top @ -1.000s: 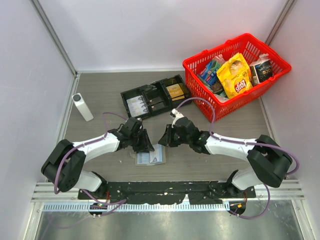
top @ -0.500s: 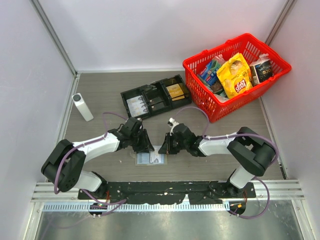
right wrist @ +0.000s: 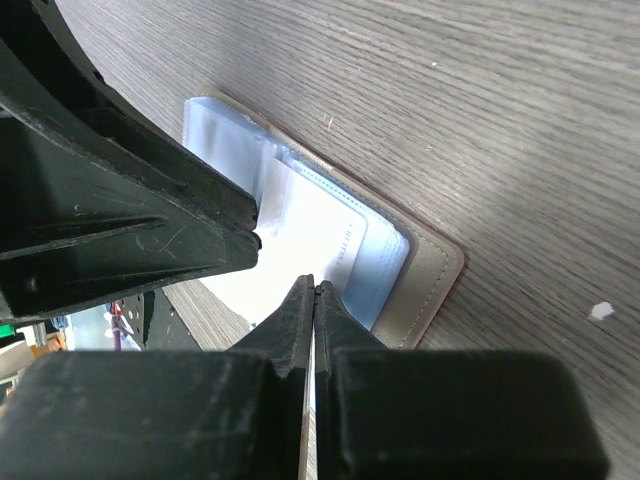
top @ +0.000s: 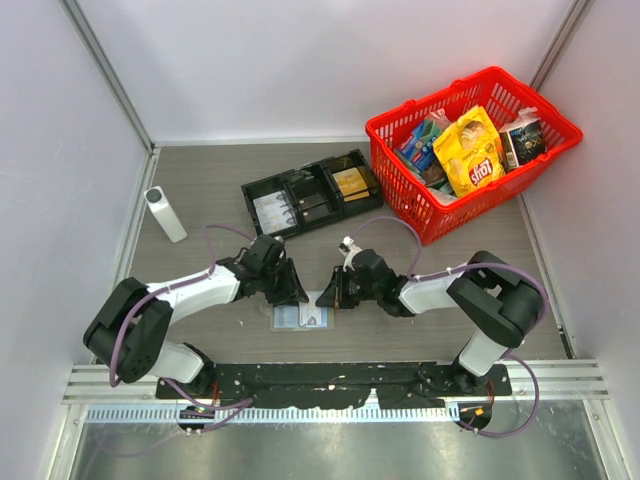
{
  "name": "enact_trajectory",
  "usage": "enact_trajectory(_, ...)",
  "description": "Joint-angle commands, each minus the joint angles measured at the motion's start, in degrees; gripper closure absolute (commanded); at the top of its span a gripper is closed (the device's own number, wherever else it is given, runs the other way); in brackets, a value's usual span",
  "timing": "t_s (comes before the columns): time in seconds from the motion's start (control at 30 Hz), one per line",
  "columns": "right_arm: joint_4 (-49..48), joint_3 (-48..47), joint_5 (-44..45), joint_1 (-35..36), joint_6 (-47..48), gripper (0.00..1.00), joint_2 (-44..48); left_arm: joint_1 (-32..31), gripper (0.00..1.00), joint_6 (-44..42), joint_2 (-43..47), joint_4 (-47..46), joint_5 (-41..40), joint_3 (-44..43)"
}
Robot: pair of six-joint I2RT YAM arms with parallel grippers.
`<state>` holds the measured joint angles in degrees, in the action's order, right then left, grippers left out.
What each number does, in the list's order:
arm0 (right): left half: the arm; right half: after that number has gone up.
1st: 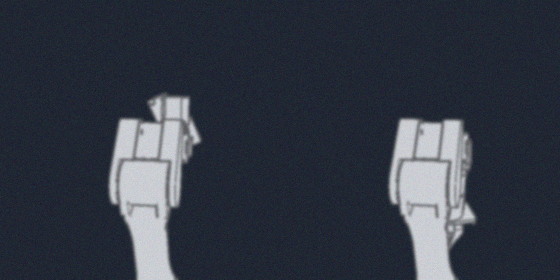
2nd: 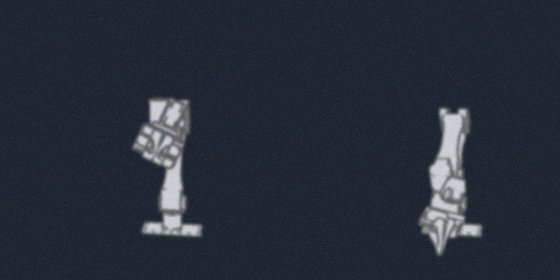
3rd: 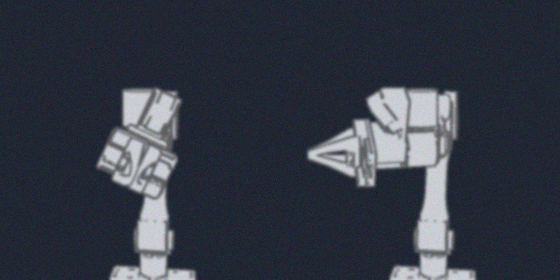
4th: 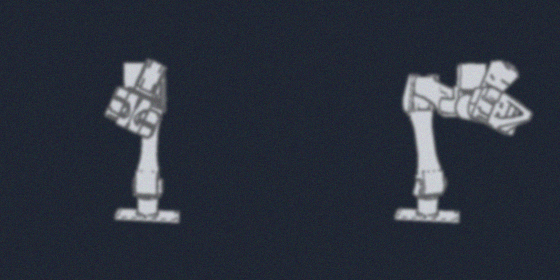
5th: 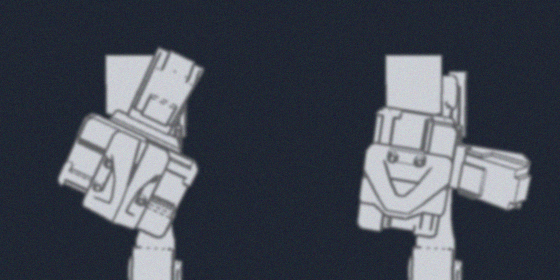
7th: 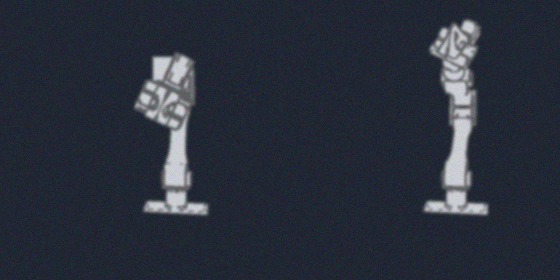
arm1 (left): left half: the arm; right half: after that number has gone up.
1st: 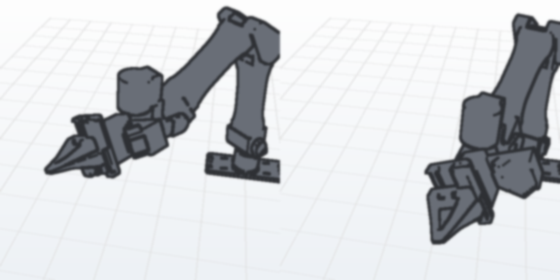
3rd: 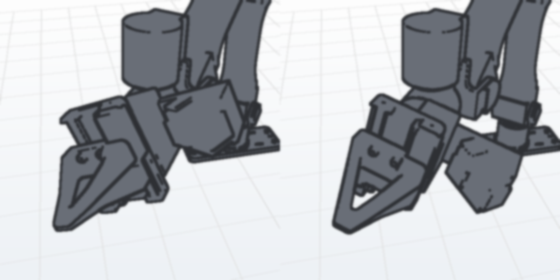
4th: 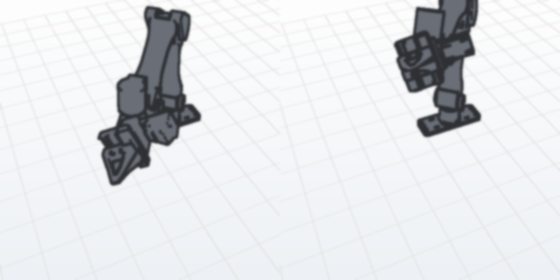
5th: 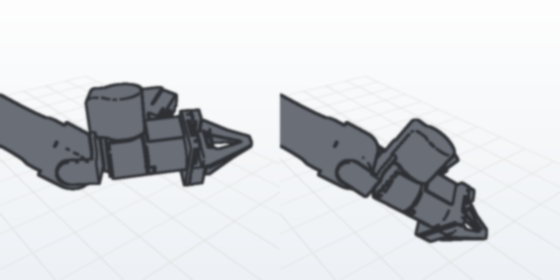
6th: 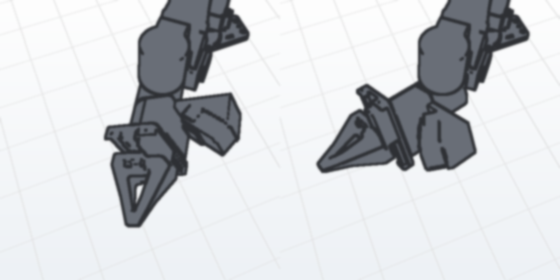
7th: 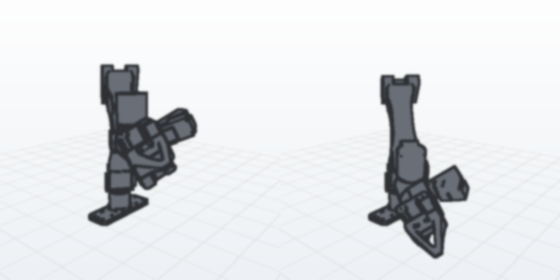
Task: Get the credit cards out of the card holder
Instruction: Remove the credit card from the card holder.
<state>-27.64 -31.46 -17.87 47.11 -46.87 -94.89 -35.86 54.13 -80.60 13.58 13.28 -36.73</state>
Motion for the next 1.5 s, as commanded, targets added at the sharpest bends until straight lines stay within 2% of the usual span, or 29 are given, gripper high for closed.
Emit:
enact_trajectory(0.0,3.5,2.4,2.3,-1.0,1.4,0.97,-2.0,0.3,0.62,0.5,-2.5,2.5,-1.2,-0.4)
enact_trajectory(0.17,3.6,3.2,2.6,-1.3,1.5,0.97,-2.8,0.3,0.62,0.6,-3.8,2.8,-1.0,-0.5)
enact_trajectory(0.37,2.8,3.6,2.3,-1.5,1.5,0.97,-3.5,0.3,0.62,-0.7,-6.0,10.2,-5.3,-2.9)
enact_trajectory(0.57,2.7,3.3,2.1,-1.4,1.6,0.97,-4.2,0.3,0.62,-1.2,-6.2,13.7,-9.8,-3.8)
enact_trajectory(0.9,2.9,2.2,1.7,-1.5,1.9,0.97,-4.8,0.2,0.59,-1.7,-0.4,17.0,-14.5,-5.7)
enact_trajectory(1.1,3.2,0.9,1.2,-1.5,2.1,0.97,-5.9,0.2,0.59,-2.5,0.8,16.8,-13.5,-6.3)
enact_trajectory(1.3,3.3,0.3,0.6,-1.5,2.2,0.97,-6.8,0.1,0.59,-1.7,-0.6,14.3,-8.2,-5.6)
enact_trajectory(1.47,3.4,0.2,0.5,-1.6,2.3,0.97,-7.0,-0.4,0.58,-2.2,2.8,19.3,-12.8,-9.1)
